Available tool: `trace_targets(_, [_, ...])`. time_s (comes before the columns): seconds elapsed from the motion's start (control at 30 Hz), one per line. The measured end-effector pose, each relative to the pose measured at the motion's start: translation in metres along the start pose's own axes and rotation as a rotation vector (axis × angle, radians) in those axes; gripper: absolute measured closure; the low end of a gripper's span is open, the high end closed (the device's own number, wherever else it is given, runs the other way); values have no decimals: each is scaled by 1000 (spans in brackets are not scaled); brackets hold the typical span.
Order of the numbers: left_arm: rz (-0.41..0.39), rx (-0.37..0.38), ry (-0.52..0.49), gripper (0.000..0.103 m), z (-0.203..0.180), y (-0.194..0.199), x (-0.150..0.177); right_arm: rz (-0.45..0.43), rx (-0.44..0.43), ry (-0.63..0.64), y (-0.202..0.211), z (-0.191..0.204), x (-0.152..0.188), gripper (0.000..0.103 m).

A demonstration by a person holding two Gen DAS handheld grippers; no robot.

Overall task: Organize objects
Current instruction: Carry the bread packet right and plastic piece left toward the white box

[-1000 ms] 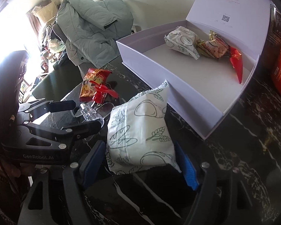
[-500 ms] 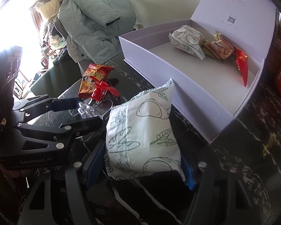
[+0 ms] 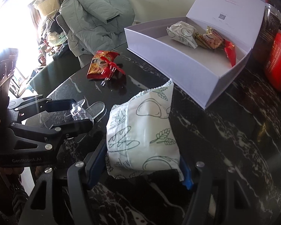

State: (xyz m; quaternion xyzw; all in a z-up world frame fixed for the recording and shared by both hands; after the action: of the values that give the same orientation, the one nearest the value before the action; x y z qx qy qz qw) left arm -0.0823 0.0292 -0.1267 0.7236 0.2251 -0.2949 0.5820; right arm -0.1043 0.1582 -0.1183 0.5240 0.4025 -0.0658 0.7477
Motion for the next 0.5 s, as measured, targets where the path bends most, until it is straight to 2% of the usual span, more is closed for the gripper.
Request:
trace_targets(0.2, [-5,23,-19,44,-13,14,17,1,-12,-14,15,7,19,34])
trace_targets(0.5, [-27,-10,-63,39,-21,14,23,-5,7,3,17,12,25,30])
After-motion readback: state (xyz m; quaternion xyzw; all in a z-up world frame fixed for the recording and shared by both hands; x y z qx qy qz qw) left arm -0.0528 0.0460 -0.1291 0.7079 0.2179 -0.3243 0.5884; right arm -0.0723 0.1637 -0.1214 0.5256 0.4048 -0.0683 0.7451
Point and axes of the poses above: each gripper's, at about its wrist camera, not at the fingertips, and y roughly against the way its jaws point, z to its left, x to its underside, the point moved 3 cm from there along -y, roughly the way its jaws point, and after that the axes turned 11 degrees about -z, right-handed, at the moved point
